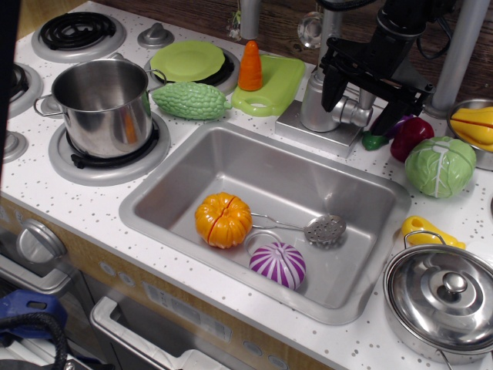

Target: Turn lever vertical to front

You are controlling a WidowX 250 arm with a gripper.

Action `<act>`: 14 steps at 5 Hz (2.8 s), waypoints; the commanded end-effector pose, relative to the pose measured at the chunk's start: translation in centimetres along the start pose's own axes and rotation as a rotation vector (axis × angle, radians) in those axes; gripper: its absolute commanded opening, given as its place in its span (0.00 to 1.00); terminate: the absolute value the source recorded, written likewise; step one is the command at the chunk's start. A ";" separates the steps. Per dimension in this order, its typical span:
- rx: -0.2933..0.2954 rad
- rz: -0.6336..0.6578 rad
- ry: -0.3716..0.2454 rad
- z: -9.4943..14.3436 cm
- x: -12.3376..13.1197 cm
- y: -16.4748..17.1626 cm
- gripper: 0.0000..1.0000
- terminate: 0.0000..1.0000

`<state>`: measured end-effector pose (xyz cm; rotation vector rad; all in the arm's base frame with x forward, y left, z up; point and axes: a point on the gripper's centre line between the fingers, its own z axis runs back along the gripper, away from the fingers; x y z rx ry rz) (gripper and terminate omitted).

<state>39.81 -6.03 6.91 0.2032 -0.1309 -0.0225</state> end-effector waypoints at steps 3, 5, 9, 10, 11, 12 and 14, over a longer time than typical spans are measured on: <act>0.082 -0.032 -0.149 1.3 2.7 0.7 1.00 0.00; 0.060 -0.023 -0.215 3.5 5.0 1.0 1.00 0.00; 0.087 0.029 -0.217 2.8 5.4 0.6 0.00 0.00; 0.129 0.048 -0.174 2.8 3.8 0.8 0.00 0.00; 0.127 0.096 -0.130 3.5 2.3 0.1 0.00 0.00; 0.096 0.129 -0.152 1.7 1.1 0.7 0.00 0.00; 0.008 0.131 -0.177 -1.4 1.2 1.2 0.00 1.00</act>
